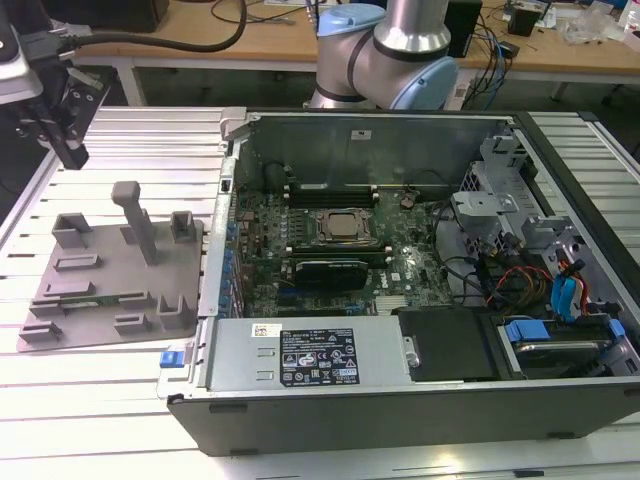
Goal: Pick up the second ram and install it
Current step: 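Reach for the second ram, then pick up the second ram and move it above second insertion slot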
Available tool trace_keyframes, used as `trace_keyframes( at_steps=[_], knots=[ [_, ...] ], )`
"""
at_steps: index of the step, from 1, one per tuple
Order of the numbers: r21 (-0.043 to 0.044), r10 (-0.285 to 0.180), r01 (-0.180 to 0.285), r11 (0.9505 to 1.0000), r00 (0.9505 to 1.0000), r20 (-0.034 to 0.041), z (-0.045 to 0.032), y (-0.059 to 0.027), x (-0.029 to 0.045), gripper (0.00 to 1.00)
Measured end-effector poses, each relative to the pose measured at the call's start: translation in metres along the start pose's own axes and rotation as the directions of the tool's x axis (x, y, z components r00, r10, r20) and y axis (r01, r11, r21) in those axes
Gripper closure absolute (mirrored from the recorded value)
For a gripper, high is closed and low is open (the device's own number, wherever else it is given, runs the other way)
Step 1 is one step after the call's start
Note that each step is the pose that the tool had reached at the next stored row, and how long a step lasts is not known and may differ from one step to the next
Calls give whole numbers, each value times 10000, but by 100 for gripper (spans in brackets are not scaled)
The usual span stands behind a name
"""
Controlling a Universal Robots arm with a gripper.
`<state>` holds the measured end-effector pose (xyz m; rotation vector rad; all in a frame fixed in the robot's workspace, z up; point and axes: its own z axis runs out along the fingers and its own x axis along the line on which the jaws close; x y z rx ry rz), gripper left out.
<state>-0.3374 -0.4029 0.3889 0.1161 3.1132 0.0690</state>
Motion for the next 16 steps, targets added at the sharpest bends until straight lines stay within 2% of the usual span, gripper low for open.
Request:
trace_keyframes(
  at_steps=[3, 5, 16],
  knots=[
    [0, -3, 3, 10000, 10000, 0, 1, -77, 34, 92],
    [0, -14, 14, 10000, 10000, 1, 6, -213, 43, 92],
    [-1, -13, 13, 10000, 10000, 0, 9, -232, 42, 92]
  ],
)
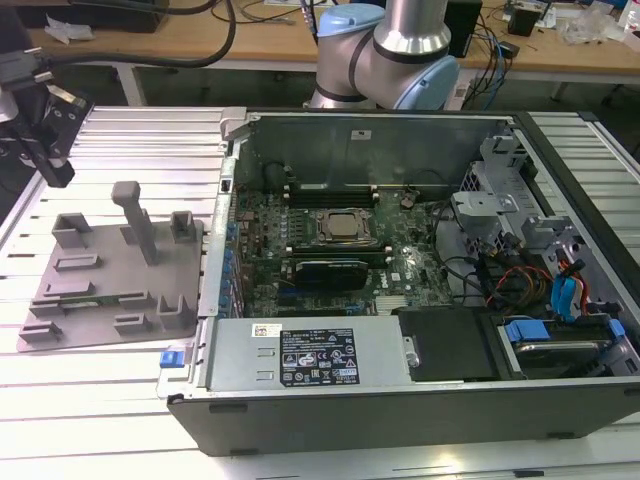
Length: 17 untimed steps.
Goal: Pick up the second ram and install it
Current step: 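Pick up the second ram and move it above second insertion slot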
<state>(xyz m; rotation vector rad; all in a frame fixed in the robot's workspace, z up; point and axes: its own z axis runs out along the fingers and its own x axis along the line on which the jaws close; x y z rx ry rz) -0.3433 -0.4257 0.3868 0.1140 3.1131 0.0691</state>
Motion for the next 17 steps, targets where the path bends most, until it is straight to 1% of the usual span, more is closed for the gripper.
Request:
trace_keyframes(
  at_steps=[1, 3, 5, 8, 10, 12, 14, 15, 16, 17],
  knots=[
    [0, -37, 37, 10000, 10000, -1, 0, 0, 0, 92],
    [-8, -397, 397, 9992, 9992, -19, -1, 0, 0, 92],
    [-20, -797, 796, 9968, 9968, -36, 0, 0, 0, 92],
    [-31, -1171, 1170, 9931, 9931, -51, 0, 0, 0, 92],
    [-41, -1507, 1507, 9886, 9886, -65, 0, 0, 0, 92],
    [-51, -1835, 1834, 9830, 9830, -79, 0, 0, 0, 92],
    [-58, -2034, 2034, 9791, 9791, -87, 0, 0, 0, 92],
    [-63, -2185, 2184, 9758, 9758, -93, 0, 0, 0, 92],
    [-69, -2373, 2372, 9714, 9714, -101, 0, 0, 0, 92],
    [-77, -2593, 2593, 9658, 9657, -109, 0, 0, 0, 92]
  ],
)
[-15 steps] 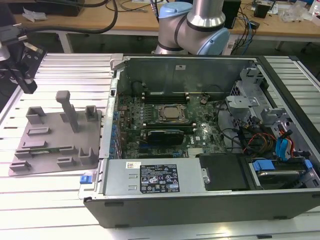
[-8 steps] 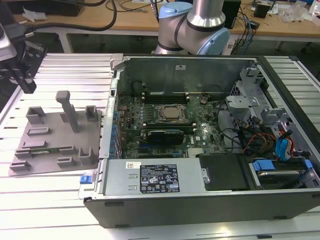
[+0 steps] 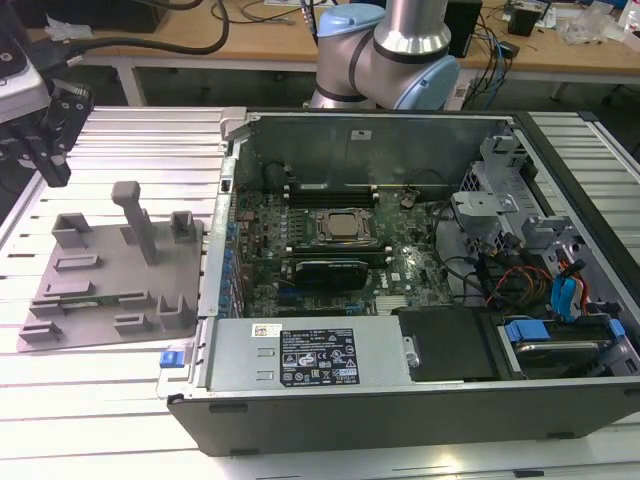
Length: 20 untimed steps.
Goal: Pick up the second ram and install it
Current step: 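Pick up the second ram and move it above second insertion slot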
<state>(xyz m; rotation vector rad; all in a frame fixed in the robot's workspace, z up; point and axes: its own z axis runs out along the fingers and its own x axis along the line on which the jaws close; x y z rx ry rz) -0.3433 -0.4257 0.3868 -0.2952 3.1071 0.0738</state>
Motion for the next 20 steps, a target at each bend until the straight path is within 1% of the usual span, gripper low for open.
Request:
trace_keyframes(
  at_steps=[3, 4, 6, 8, 10, 12, 16, 17, 18, 20],
  knots=[
    [-9, -393, 393, 9992, 9992, -18, 0, 0, 0, 92],
    [-15, -590, 590, 9983, 9983, -27, 0, 0, 0, 92],
    [-21, -822, 822, 9966, 9966, -37, 0, 0, 0, 92],
    [-30, -1145, 1145, 9934, 9934, -51, 0, 0, 0, 92],
    [-42, -1527, 1527, 9883, 9882, -66, 0, 0, 0, 92],
    [-48, -1727, 1727, 9850, 9849, -74, 0, 0, 0, 92],
    [-68, -2323, 2323, 9726, 9726, -99, 0, 0, 0, 92],
    [-74, -2491, 2490, 9685, 9684, -106, 0, 0, 0, 92],
    [-78, -2610, 2610, 9653, 9653, -110, 0, 0, 0, 92],
    [-84, -2783, 2782, 9605, 9604, -117, 0, 0, 0, 92]
  ],
)
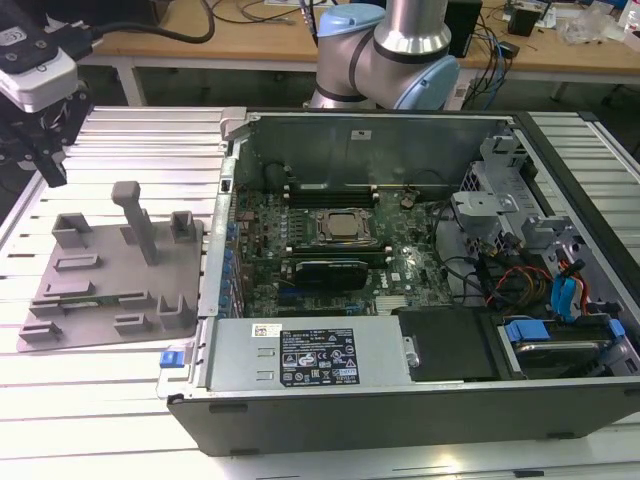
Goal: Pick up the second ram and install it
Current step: 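Pick up the second ram and move it above second insertion slot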
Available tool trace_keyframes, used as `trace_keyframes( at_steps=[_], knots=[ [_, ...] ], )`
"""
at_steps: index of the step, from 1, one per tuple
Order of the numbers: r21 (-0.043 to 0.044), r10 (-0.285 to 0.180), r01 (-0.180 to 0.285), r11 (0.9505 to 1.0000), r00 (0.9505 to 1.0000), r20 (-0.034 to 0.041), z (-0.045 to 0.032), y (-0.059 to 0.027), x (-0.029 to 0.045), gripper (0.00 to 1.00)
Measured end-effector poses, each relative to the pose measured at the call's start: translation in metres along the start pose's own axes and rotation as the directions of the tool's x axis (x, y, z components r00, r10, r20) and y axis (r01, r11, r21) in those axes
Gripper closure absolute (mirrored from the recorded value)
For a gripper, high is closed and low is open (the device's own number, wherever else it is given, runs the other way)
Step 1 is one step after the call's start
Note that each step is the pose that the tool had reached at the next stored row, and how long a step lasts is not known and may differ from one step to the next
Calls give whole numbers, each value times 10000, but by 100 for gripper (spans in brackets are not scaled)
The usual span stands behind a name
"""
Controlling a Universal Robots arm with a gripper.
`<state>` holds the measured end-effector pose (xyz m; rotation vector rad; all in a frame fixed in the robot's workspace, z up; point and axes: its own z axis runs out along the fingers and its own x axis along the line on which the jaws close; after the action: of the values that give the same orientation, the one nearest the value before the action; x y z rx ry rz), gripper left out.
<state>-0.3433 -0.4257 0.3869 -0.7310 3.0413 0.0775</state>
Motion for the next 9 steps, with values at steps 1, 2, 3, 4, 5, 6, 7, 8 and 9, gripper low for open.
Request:
trace_keyframes(
  at_steps=[1, 2, 3, 4, 5, 6, 7, 8, 9],
  knots=[
    [-3, -134, 134, 9999, 9999, -5, 0, 0, 0, 92],
    [-6, -205, 205, 9998, 9998, -9, 0, 0, 0, 92],
    [-7, -273, 273, 9996, 9996, -11, 1, 0, 0, 92],
    [-9, -365, 365, 9993, 9993, -15, 0, 0, 0, 92],
    [-11, -435, 435, 9991, 9991, -20, 0, 0, 0, 92],
    [-15, -595, 595, 9982, 9982, -26, 0, 0, 0, 92],
    [-18, -717, 717, 9974, 9974, -32, 0, 0, 0, 92],
    [-21, -825, 825, 9966, 9966, -36, 0, 0, 0, 92],
    [-24, -921, 921, 9957, 9957, -41, 0, 0, 0, 92]
  ],
)
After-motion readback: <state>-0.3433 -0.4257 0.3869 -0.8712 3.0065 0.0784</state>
